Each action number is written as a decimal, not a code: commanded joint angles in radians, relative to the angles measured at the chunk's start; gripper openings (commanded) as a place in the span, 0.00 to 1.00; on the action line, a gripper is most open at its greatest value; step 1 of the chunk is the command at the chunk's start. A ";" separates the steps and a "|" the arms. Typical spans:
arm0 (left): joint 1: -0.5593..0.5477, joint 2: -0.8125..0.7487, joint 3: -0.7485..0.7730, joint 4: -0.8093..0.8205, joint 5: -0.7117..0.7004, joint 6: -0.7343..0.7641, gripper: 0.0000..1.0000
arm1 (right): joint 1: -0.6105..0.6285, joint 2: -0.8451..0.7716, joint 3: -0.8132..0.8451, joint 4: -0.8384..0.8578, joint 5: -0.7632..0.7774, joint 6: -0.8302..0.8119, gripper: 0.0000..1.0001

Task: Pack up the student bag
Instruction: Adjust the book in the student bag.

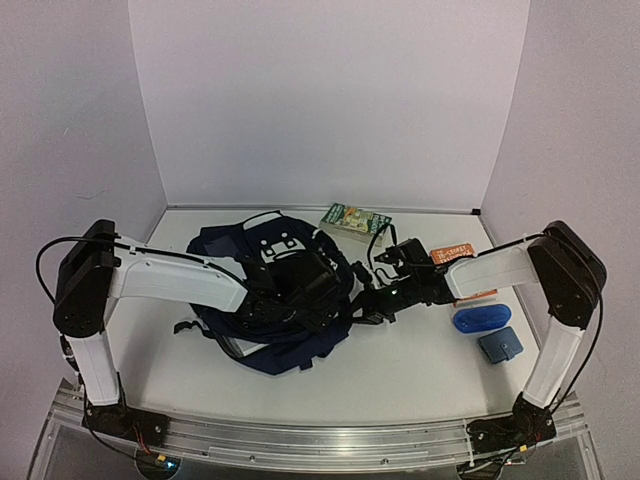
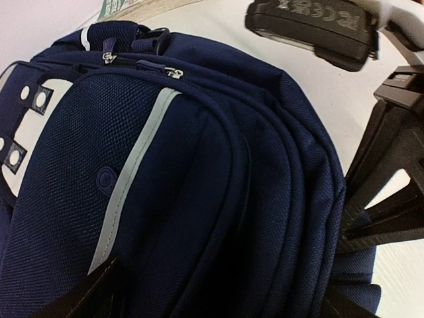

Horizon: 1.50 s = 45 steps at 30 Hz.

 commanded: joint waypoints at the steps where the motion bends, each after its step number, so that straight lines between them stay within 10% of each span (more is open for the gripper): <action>1: 0.120 -0.011 -0.055 -0.142 -0.082 -0.088 0.82 | 0.006 -0.120 -0.026 0.086 -0.289 -0.076 0.00; 17: 0.174 -0.098 -0.188 -0.147 -0.021 -0.054 0.81 | -0.096 -0.205 -0.109 0.099 -0.455 -0.208 0.00; 24: 0.165 -0.139 -0.216 0.018 0.305 0.028 0.82 | -0.084 -0.148 -0.091 0.247 -0.411 -0.106 0.00; 32: 0.155 -0.256 -0.210 0.021 0.435 0.024 0.85 | -0.143 -0.083 -0.101 0.232 -0.282 -0.041 0.68; 45: 0.152 -0.362 -0.177 -0.155 0.427 0.002 0.74 | -0.162 -0.114 -0.015 -0.178 -0.071 -0.311 0.65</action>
